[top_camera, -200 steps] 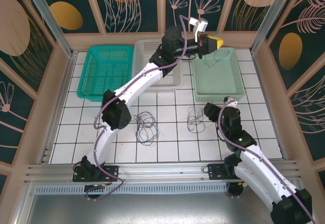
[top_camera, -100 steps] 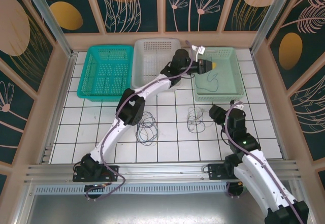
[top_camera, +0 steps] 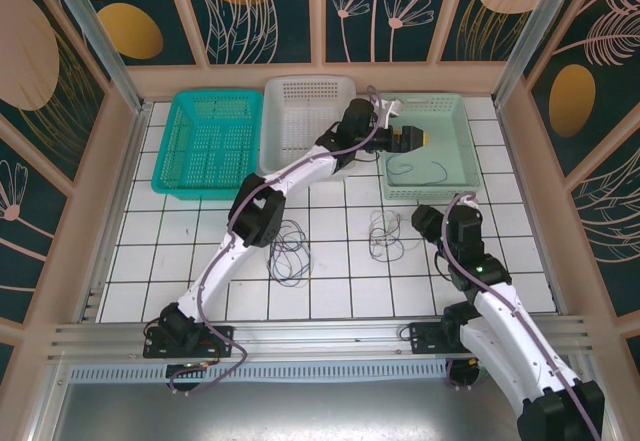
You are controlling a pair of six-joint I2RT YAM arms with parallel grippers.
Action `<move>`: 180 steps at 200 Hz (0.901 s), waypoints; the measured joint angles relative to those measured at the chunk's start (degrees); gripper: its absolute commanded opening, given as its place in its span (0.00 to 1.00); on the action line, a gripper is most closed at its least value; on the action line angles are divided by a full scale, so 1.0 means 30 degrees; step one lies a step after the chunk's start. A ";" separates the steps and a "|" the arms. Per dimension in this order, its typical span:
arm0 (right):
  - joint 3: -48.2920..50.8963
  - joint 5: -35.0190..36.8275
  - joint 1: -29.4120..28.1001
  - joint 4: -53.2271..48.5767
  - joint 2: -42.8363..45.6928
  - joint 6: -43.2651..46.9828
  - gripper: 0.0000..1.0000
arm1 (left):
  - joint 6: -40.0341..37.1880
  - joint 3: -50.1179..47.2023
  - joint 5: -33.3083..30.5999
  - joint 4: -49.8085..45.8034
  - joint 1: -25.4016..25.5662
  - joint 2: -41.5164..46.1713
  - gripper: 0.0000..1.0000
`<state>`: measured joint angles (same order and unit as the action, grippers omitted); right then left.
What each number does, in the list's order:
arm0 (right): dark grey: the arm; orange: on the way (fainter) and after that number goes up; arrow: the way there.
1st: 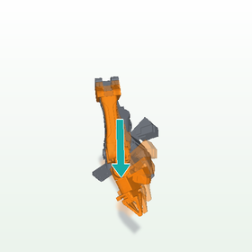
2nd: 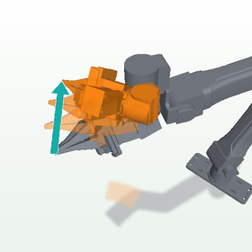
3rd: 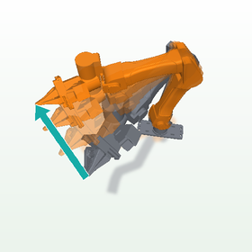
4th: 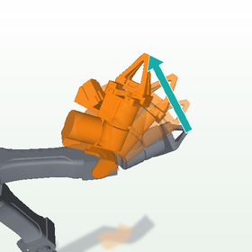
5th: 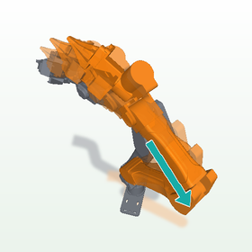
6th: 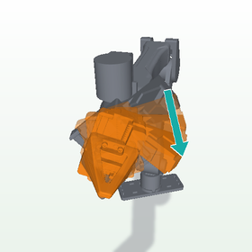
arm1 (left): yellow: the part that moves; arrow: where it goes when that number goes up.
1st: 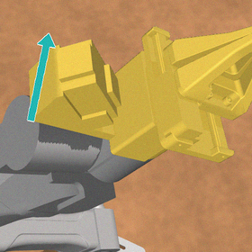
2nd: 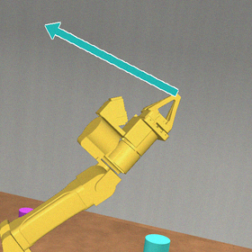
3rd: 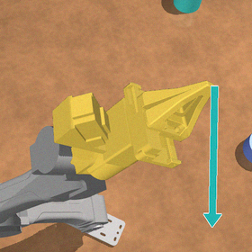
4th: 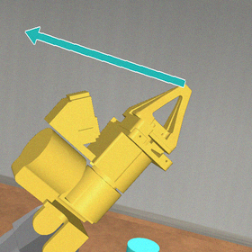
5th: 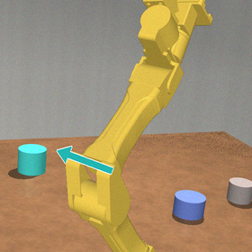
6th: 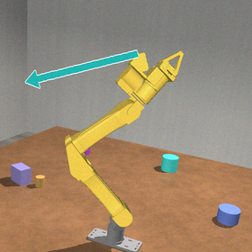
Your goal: Untangle the cables
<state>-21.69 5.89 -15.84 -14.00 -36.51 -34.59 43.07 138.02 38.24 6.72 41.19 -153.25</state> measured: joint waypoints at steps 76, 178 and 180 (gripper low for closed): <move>-0.0984 0.0036 0.0000 -0.0029 -0.1086 0.0408 0.66 | -0.3293 -0.1151 -0.4393 -0.6215 0.0000 0.3650 0.99; -0.1188 -0.1158 -0.0029 0.0015 -0.2492 0.0758 0.61 | -0.6666 -0.9289 -0.7111 -0.6011 0.0000 0.8969 0.99; -0.1188 -0.1217 -0.0051 0.0015 -0.2528 0.0750 0.61 | -0.6688 -0.9464 -0.7133 -0.5916 0.0000 0.9122 0.99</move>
<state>-25.26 2.24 -15.99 -13.96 -44.10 -32.34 23.00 109.62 16.84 -11.03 41.19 -125.89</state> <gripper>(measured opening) 0.609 0.986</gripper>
